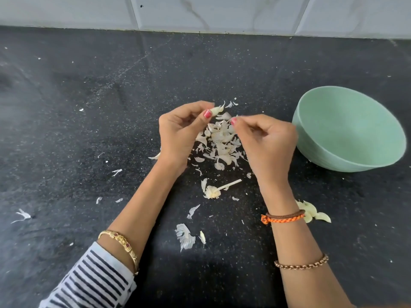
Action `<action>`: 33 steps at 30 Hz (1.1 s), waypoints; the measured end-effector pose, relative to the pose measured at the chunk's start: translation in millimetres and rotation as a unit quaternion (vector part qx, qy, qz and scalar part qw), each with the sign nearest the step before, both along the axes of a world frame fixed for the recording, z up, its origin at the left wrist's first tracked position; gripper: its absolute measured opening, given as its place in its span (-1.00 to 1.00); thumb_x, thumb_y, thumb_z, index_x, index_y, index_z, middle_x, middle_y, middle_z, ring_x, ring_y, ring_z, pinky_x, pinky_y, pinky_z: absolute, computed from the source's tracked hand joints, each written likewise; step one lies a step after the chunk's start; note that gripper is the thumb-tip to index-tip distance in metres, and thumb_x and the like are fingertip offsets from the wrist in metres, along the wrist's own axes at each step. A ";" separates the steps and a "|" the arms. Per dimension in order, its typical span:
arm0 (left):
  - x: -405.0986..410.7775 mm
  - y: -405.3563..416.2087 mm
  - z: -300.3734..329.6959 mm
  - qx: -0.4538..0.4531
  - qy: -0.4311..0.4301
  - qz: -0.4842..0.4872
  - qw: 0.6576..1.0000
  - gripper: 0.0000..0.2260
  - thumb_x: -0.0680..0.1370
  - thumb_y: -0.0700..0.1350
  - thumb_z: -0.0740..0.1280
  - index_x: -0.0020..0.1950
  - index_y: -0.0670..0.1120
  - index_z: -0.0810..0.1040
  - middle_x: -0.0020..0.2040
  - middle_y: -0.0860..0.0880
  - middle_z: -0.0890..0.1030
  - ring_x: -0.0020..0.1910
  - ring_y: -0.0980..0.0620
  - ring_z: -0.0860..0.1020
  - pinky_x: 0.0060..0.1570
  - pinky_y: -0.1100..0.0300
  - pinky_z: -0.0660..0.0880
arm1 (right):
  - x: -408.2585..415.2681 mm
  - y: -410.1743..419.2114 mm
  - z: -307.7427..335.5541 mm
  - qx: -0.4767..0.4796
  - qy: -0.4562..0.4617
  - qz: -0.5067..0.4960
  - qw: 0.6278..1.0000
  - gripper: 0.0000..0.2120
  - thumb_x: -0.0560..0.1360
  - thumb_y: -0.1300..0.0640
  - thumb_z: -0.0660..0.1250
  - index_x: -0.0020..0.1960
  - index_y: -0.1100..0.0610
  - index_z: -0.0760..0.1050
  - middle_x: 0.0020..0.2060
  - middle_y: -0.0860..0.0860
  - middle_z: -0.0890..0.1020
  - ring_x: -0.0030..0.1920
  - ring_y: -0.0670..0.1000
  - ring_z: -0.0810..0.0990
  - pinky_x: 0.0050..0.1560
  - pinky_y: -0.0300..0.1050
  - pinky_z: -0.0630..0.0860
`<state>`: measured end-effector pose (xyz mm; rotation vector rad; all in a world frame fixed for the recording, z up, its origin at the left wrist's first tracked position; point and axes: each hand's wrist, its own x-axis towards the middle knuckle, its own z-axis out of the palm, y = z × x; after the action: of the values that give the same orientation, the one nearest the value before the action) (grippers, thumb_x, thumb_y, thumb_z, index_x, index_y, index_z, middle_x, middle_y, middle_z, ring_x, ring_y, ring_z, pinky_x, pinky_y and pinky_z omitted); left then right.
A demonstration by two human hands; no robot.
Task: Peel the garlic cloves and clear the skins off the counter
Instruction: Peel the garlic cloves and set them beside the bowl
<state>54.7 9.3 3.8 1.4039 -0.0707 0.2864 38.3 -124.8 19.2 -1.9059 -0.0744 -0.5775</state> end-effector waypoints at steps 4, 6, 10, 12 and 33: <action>-0.9 -2.2 4.1 -0.041 0.019 0.008 0.999 -0.87 0.47 -0.36 0.33 -0.08 -0.18 0.59 -0.32 0.13 0.64 -0.35 0.28 0.51 -0.30 0.43 0.41 | 2.4 -3.1 -3.6 -0.034 -0.006 -0.017 0.999 -0.86 0.31 0.28 0.45 -0.32 0.09 0.54 -0.42 -0.16 0.54 -0.39 -0.16 0.49 -0.33 -0.25 0.44; -1.9 -2.7 4.4 -0.039 0.024 0.005 0.999 -0.89 0.46 -0.33 0.34 -0.10 -0.17 0.60 -0.32 0.11 0.64 -0.37 0.28 0.50 -0.30 0.43 0.41 | 2.0 -1.7 -4.3 -0.064 -0.007 -0.004 0.998 -0.81 0.34 0.35 0.36 -0.18 0.07 0.60 -0.24 -0.13 0.57 -0.20 -0.16 0.52 -0.15 -0.20 0.46; -2.3 -3.8 2.3 -0.024 0.029 -0.013 0.999 -0.89 0.49 -0.30 0.31 -0.11 -0.15 0.62 -0.33 0.11 0.64 -0.36 0.26 0.48 -0.29 0.41 0.40 | 2.8 3.3 -2.8 -0.036 0.002 0.027 0.999 -0.70 0.45 0.32 0.25 0.13 0.13 0.58 -0.06 -0.14 0.60 0.01 -0.19 0.56 0.07 -0.12 0.52; -2.4 -4.6 1.5 -0.008 0.027 -0.015 0.999 -0.89 0.50 -0.29 0.32 -0.12 -0.13 0.62 -0.31 0.11 0.64 -0.33 0.20 0.47 -0.28 0.39 0.40 | 2.5 4.4 -2.0 -0.030 -0.017 0.037 0.999 -0.73 0.47 0.26 0.31 0.16 0.13 0.56 -0.14 -0.14 0.64 -0.06 -0.15 0.60 0.01 -0.11 0.53; -0.9 -5.8 -1.2 0.023 0.044 -0.002 0.999 -0.85 0.55 -0.22 0.29 -0.20 -0.18 0.59 -0.41 0.14 0.56 -0.43 0.24 0.40 -0.37 0.40 0.35 | 0.6 -0.6 1.4 0.125 -0.009 0.003 0.992 -0.79 0.53 0.20 0.27 -0.23 0.13 0.61 -0.41 -0.13 0.61 -0.37 -0.17 0.59 -0.26 -0.26 0.51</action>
<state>53.8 3.5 2.5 1.4610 -0.0085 0.2212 38.9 -125.4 20.6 -1.6565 -0.0184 -0.5730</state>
